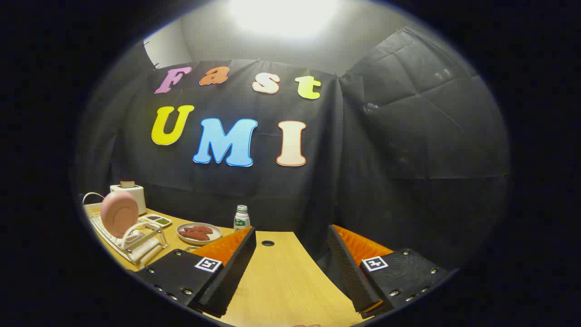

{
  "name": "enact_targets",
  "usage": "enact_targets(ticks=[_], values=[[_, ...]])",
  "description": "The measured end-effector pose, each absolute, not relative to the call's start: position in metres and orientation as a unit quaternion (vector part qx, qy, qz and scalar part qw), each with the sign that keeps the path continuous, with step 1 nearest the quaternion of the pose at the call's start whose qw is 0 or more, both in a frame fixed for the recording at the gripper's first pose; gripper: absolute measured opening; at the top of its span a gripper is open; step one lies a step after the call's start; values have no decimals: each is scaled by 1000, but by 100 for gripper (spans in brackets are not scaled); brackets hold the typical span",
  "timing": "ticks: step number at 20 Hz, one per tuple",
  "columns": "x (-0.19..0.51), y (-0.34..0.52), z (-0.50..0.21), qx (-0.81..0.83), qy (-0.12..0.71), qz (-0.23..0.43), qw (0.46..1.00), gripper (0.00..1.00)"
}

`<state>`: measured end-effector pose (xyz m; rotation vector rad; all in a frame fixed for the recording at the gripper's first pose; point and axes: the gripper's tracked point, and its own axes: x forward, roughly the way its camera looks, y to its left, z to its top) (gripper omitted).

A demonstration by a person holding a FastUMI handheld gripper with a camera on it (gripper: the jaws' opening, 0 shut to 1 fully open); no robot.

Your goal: Take the plate from the dish rack, then take the spoon from the basket and place it into the plate.

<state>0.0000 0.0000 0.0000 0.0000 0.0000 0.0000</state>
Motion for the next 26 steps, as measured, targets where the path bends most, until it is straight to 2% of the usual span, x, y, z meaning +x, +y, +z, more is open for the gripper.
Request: enact_targets(ticks=[7,15,20,23,26], values=[[-51,95,77,43,-1,40,998,97],[-42,205,124,56,-13,139,989,97],[-20,286,119,44,36,221,974,97],[2,324,109,43,75,248,965,97],[25,357,81,37,149,261,953,97]])
